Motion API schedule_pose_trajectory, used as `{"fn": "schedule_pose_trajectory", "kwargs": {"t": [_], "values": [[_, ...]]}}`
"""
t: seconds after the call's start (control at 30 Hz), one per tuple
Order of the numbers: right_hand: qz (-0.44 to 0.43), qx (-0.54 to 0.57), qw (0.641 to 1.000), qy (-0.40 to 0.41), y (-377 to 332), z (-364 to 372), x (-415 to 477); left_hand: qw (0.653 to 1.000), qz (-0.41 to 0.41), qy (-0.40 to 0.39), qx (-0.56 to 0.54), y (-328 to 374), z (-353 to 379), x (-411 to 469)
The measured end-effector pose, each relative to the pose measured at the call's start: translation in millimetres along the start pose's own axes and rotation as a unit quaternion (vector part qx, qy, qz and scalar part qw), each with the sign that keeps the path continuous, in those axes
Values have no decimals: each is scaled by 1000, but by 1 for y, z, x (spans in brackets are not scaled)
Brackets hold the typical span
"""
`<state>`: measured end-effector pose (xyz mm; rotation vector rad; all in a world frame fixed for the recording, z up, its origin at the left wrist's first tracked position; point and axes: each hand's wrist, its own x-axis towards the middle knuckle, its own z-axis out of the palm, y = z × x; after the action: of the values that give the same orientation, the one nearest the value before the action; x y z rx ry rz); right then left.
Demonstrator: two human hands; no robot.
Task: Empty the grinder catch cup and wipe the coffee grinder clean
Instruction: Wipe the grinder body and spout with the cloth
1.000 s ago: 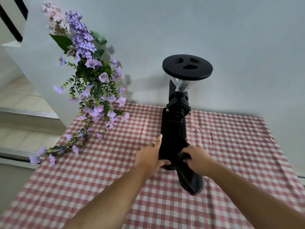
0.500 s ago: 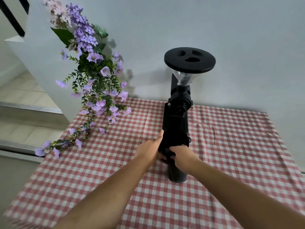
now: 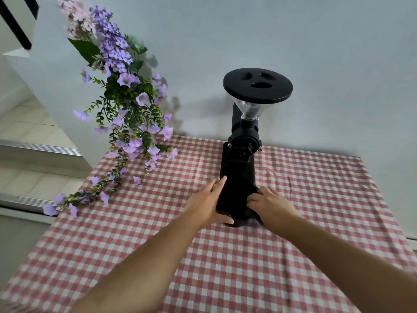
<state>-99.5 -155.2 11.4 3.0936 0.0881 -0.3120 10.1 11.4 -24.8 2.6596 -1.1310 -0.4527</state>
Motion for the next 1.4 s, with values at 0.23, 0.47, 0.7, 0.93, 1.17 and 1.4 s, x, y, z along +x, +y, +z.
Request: {"fn": "schedule_pose_trajectory", "kwargs": {"t": [0.23,0.47,0.7,0.93,1.17,1.4], "values": [[95,120,987,-45,-29,22,12,1000,-11,11,-22,15,1,11],[136,325,928,-120,7,-17,3,996,-10,-4,-93,8,1,12],[184,389,893,130,3,-38,23,960,-120,16,-254,0,13,-2],[182,271,941,91,-38,6,55,947,-136,53,-285,4,20,-5],[31,171,985,2,-31,-9,57,952,-118,37,-281,3,16,-8],[-74,-26,993,86,-7,-19,56,942,-139,28,-304,6,12,-4]]}}
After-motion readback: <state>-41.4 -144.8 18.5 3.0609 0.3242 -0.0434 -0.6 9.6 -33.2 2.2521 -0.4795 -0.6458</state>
